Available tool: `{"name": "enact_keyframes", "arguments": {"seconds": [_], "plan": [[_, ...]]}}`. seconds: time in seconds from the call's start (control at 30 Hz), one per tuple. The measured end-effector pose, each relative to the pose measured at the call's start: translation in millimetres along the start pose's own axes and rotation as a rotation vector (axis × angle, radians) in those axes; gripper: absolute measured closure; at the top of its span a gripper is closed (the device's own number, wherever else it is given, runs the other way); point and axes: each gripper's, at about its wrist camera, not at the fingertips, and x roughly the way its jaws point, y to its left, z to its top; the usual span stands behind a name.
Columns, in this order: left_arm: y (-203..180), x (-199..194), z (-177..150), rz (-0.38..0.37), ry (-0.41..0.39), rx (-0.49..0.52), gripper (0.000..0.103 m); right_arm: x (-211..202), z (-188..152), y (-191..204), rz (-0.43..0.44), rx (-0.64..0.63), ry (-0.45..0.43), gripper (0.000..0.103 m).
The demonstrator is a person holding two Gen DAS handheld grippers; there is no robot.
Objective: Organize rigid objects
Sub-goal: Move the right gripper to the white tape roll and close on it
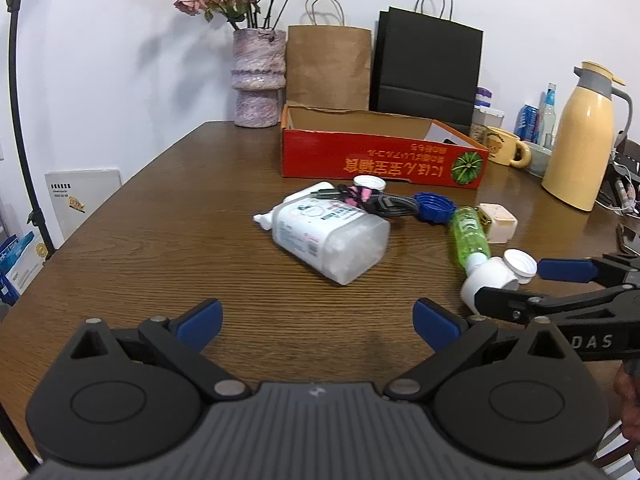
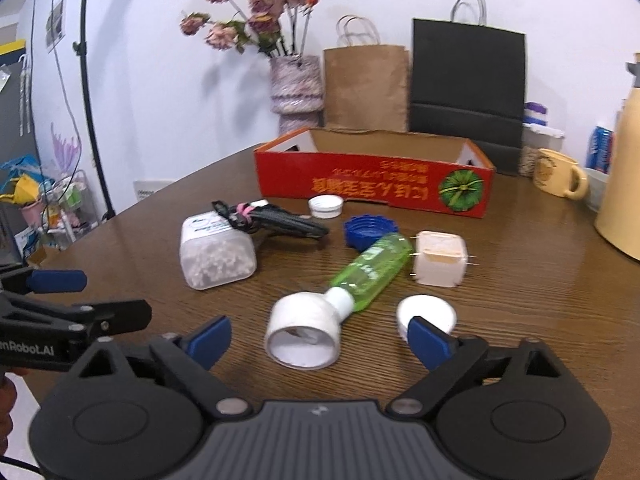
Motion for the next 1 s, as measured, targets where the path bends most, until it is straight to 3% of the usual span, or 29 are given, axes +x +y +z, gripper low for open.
{"name": "enact_keyframes", "arguments": {"seconds": [0.17, 0.23, 0.3, 0.37, 0.4, 1.0], "plan": [[8.9, 3.7, 1.6, 0.005, 0.004, -0.009, 0.0, 15.7, 1.3, 5.6, 0.025, -0.006, 0.03, 0.029], [11.1, 5.0, 1.9, 0.003, 0.004, -0.01, 0.0, 19.7, 1.3, 5.5, 0.032, -0.001, 0.041, 0.032], [12.6, 6.6, 2.7, 0.003, 0.006, -0.011, 0.0, 23.3, 1.3, 5.4, 0.035, -0.001, 0.051, 0.041], [13.1, 8.3, 3.2, 0.004, 0.008, -0.011, 0.0, 26.0, 1.1, 4.7, 0.043, 0.004, 0.063, 0.058], [13.6, 9.1, 3.8, 0.004, 0.009, -0.011, 0.0, 26.9, 0.6, 3.9, 0.049, 0.007, 0.067, 0.06], [-17.1, 36.9, 34.7, 0.069, -0.001, 0.04, 0.0, 7.3, 16.1, -23.6, 0.073, 0.031, -0.038, 0.06]]}}
